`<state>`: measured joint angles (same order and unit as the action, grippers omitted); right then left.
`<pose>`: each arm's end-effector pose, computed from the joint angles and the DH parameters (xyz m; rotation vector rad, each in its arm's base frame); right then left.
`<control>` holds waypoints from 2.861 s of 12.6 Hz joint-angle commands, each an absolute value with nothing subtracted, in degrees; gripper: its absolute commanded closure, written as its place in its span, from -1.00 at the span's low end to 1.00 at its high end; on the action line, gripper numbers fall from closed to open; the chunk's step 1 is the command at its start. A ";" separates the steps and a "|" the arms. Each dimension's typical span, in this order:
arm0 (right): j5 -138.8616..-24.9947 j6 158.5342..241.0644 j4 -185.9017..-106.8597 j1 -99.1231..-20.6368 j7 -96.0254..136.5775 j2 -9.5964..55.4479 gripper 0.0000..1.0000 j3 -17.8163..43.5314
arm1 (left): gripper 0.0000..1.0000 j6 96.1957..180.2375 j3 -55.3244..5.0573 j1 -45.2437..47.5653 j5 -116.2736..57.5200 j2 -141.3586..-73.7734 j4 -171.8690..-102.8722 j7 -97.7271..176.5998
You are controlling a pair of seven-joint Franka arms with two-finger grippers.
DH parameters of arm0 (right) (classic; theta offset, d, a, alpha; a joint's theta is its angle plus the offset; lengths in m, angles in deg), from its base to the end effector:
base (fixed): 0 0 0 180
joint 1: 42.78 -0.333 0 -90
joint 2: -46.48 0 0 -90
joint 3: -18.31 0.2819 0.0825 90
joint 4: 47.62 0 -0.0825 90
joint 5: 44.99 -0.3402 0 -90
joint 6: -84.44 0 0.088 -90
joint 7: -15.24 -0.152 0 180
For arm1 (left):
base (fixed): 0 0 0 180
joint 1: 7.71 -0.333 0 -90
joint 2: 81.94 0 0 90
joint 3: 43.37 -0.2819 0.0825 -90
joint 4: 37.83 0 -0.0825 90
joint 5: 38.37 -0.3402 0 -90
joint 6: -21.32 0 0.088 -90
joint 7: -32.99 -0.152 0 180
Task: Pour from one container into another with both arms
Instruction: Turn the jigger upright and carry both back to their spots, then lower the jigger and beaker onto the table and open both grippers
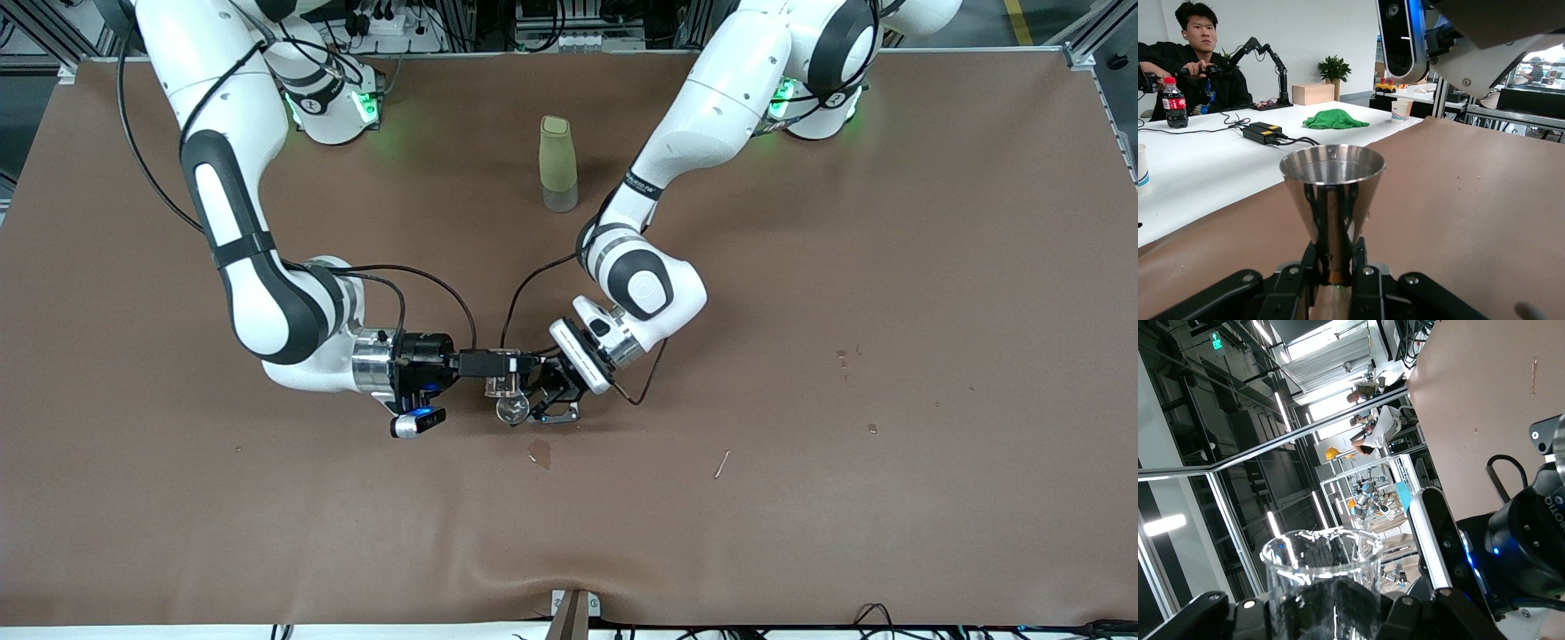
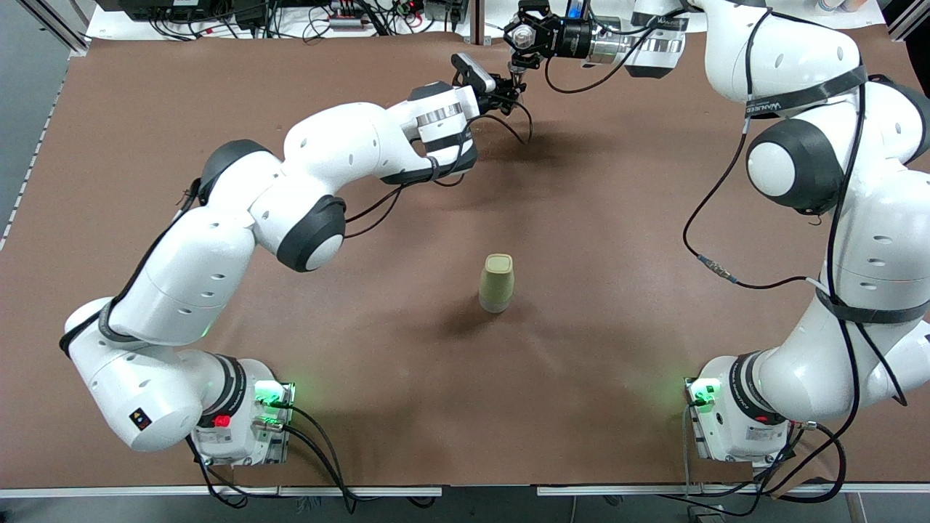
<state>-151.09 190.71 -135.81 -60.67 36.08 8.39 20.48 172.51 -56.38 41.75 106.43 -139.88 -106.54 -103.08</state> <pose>0.6054 0.3395 0.3241 -1.4771 0.2846 0.2220 0.5717 -0.4800 0.1805 1.8721 -0.9105 1.3950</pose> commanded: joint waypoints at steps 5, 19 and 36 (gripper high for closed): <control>-151.79 190.61 -136.04 -60.54 42.11 9.04 1.00 20.07 | 1.00 172.84 -56.99 41.33 109.46 -139.34 -106.13 -104.12; -130.87 191.05 -130.15 -45.25 95.44 0.26 1.00 16.56 | 1.00 142.81 -57.08 23.51 92.17 -126.68 -131.42 -100.96; -131.48 191.23 -124.88 -21.69 148.57 -14.16 1.00 15.41 | 0.99 102.10 -56.91 -18.69 41.88 -132.21 -134.69 -107.89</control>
